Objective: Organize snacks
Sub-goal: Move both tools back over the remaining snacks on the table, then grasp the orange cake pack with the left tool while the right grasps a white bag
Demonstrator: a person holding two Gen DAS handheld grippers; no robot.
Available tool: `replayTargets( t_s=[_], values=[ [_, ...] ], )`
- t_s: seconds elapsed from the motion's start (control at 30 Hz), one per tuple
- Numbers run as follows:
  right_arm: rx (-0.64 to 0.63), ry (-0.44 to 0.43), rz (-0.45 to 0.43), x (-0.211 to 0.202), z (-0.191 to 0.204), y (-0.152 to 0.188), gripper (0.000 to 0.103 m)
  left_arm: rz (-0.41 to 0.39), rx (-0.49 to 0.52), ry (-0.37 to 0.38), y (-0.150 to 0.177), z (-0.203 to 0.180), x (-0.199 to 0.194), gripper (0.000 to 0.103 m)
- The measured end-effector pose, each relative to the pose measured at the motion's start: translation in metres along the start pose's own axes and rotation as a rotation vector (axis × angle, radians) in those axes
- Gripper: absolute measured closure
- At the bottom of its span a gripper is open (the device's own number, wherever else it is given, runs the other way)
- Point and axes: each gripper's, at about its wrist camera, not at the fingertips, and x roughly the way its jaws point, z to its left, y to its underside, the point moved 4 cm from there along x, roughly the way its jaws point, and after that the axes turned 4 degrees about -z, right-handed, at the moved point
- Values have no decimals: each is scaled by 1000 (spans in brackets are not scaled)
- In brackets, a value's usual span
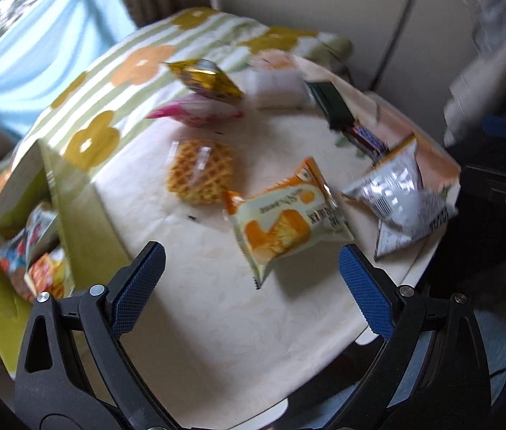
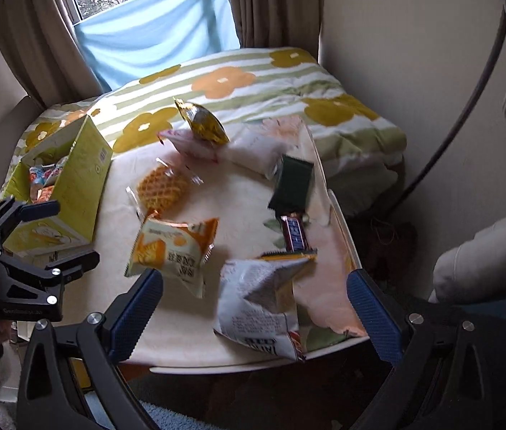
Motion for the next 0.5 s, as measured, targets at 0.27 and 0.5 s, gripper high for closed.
replayTargets(
  t_s=[0.27, 0.5],
  values=[
    [73, 14, 109, 36, -6, 26, 1, 135, 371, 45, -9, -34, 53, 6],
    [131, 36, 170, 63, -5, 35, 1, 218, 587, 120, -11, -50, 100, 6]
  ],
)
